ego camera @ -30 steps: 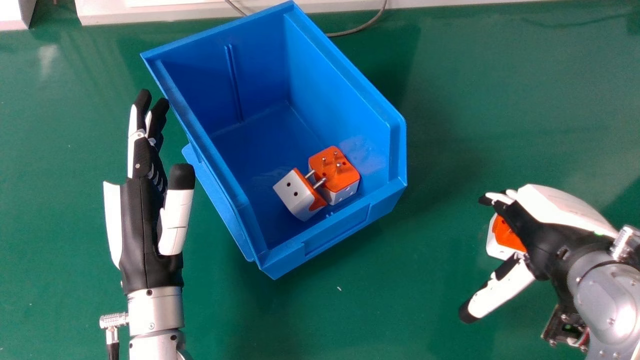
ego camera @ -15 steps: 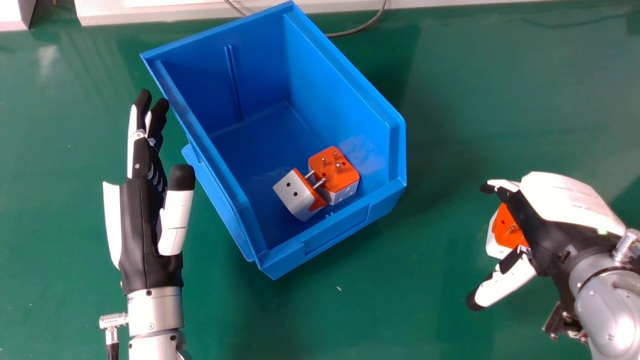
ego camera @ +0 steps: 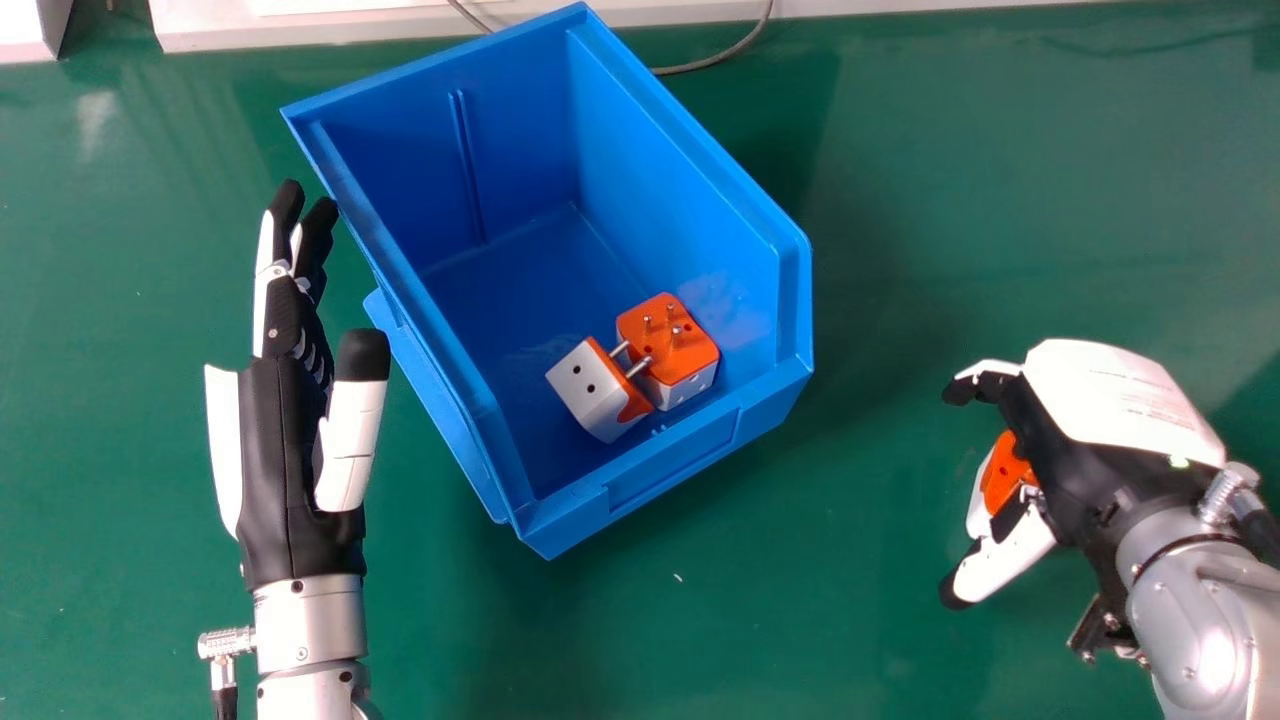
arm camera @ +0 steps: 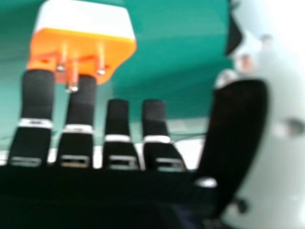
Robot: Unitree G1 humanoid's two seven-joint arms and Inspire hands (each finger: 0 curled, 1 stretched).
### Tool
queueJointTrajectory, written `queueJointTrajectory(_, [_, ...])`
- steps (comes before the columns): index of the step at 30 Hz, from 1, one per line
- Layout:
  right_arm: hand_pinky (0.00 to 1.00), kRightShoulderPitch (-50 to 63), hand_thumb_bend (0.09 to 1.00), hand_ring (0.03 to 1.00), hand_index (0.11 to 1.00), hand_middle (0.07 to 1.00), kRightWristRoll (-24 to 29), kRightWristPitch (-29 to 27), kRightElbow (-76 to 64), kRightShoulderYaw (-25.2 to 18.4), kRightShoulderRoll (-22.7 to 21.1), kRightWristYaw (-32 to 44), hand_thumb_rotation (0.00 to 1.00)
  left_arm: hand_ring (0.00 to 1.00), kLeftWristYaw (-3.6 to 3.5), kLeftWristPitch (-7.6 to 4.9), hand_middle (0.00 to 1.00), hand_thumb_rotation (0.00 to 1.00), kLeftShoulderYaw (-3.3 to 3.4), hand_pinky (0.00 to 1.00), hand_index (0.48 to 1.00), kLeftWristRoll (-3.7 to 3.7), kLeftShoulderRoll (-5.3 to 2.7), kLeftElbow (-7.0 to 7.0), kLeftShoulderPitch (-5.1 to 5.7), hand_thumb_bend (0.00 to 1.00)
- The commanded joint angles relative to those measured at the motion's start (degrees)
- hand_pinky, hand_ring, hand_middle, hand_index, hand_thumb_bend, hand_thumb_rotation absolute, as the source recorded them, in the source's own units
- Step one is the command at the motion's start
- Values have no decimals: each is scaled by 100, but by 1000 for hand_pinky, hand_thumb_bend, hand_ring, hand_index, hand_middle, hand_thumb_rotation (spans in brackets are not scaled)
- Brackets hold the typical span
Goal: Pick all objects and put in blue box
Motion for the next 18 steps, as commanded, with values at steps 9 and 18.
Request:
queueJointTrajectory(9, [377,26,877,583,736,809,233,137,296,272,-263,-131,1,954,-76,-44,934,921,-13,986,951,-49,-17,-139,15,969])
queueJointTrajectory(18, [376,198,839,569,701,764,372,-157,551,406,-405,-1044,0,955,-84,-59,934,918,-6,988,953,-39,-5,-136,2,970])
